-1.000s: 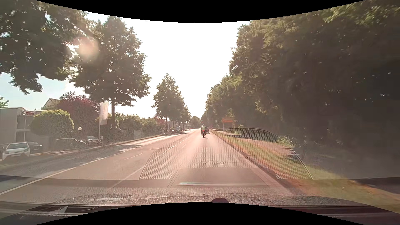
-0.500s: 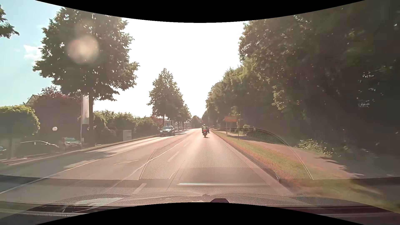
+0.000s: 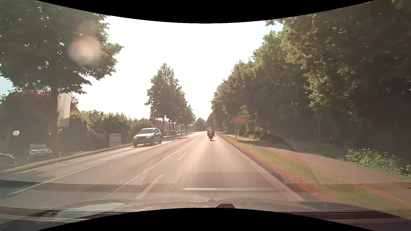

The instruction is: Follow the waypoints while adhering to traffic rules and regulations

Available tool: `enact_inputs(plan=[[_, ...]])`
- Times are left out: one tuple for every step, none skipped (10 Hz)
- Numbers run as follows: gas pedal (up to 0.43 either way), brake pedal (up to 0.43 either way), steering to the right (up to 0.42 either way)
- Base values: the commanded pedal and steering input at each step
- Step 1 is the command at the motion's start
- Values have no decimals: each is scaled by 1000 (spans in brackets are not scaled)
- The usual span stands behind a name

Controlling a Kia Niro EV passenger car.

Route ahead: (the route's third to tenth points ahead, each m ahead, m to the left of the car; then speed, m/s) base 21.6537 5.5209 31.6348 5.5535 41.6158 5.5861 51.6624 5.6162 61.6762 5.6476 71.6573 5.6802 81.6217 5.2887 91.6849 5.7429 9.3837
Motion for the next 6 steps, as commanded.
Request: enact_inputs(plan=[[150,0,1],[150,0,2],[150,0,3],[150,0,3],[150,0,3],[150,0,3]])
